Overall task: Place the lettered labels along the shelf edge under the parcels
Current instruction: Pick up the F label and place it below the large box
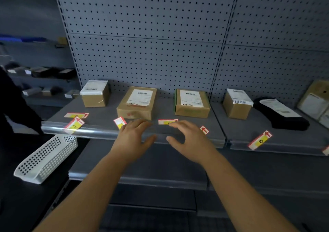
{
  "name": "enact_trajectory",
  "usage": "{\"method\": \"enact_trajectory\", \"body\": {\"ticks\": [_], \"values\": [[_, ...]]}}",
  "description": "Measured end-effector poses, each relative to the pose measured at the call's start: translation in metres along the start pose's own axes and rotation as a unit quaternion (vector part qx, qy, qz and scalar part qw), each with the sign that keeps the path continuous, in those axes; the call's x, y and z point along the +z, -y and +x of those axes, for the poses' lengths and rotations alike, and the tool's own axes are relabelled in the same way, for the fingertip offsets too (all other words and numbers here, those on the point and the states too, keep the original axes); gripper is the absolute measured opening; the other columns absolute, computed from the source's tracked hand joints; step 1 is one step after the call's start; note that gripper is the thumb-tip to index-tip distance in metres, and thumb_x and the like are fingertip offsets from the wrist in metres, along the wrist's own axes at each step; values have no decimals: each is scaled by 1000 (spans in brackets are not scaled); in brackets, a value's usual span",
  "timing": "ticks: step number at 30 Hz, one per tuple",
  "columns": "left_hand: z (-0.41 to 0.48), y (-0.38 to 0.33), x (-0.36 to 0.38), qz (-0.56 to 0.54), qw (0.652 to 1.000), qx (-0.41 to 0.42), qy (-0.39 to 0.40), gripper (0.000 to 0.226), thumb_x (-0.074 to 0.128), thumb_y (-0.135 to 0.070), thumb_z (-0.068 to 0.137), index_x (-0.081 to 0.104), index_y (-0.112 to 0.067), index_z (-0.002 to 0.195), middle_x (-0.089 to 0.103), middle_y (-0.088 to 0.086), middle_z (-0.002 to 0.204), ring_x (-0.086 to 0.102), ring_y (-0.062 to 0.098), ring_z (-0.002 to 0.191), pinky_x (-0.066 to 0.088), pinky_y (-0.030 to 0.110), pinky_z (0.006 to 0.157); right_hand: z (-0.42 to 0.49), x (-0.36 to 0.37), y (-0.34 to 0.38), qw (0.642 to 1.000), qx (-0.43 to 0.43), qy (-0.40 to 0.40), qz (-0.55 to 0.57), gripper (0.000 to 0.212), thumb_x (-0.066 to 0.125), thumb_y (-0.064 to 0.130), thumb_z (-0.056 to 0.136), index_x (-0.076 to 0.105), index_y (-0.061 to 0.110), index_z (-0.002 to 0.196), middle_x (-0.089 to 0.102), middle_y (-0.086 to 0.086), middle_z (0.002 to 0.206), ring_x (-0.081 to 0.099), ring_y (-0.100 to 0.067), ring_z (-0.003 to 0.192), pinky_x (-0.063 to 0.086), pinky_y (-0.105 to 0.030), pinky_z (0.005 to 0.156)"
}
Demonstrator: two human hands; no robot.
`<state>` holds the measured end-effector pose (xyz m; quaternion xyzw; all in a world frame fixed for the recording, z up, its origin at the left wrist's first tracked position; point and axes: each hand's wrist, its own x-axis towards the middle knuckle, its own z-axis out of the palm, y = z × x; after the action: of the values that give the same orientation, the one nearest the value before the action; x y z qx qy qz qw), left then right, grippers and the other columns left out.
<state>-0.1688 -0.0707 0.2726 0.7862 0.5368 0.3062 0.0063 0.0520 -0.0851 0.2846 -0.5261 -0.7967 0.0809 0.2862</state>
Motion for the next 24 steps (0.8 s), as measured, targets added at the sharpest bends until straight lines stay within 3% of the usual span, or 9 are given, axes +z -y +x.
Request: {"method": "enact_trajectory", "body": {"ticks": [3,8,19,24], "values": [[20,4,2,-3,1000,9,-9,47,54,-49,82,57,-23,122,56,-3,126,48,21,118,34,38,97,21,-6,-11,1000,6,-9,-7,42,55,51,91,52,34,129,51,14,126,43,-5,118,38,-24,91],[56,16,8,-27,999,20,-6,48,54,-49,81,58,-22,121,57,-1,126,50,23,117,36,41,99,55,-7,-31,999,32,-6,-25,45,58,50,89,54,30,130,54,11,121,46,-8,115,43,-31,94],[100,30,36,-10,999,41,25,49,54,-51,86,52,-25,127,52,-4,131,43,19,123,29,42,103,89,3,-70,991,73,82,-82,47,59,53,87,56,29,127,58,6,123,51,-13,114,46,-37,94],[106,33,43,-6,998,44,38,50,51,-52,87,50,-26,129,49,-6,132,40,16,124,27,41,104,108,2,-73,978,80,139,-131,47,58,51,86,56,29,126,57,5,114,52,-15,105,50,-39,86]]}}
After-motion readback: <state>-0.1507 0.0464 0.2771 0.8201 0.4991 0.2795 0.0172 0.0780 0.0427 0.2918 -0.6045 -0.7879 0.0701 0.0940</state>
